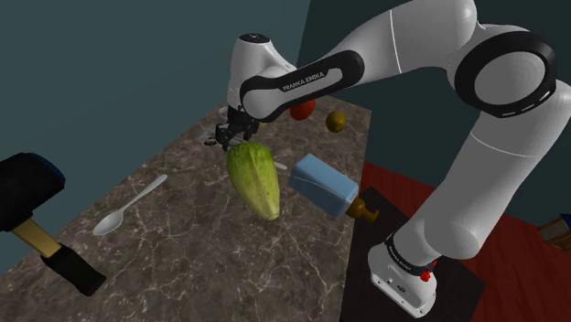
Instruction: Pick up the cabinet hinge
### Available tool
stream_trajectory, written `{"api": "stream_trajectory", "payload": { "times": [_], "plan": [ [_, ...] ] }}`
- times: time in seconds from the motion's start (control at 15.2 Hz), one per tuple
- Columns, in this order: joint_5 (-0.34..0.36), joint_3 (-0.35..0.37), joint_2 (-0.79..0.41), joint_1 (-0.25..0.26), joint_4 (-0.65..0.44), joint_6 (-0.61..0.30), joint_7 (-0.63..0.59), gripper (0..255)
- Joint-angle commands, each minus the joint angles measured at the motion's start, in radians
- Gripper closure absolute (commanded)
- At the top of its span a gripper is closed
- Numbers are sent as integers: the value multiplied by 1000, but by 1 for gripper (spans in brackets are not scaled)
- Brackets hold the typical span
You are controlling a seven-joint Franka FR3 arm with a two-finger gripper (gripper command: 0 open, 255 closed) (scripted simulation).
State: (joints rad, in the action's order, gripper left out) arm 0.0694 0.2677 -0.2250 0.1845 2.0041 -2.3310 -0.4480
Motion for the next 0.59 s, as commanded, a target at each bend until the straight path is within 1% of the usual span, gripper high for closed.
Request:
{"api": "stream_trajectory", "payload": {
  "times": [0.0,0.4,0.53],
  "plan": [
    [0,0,-1,0,1,-1,0,255],
    [0,0,0,0,1,0,-1,255],
    [-6,2,14,-1,-10,24,3,255]
  ]
}}
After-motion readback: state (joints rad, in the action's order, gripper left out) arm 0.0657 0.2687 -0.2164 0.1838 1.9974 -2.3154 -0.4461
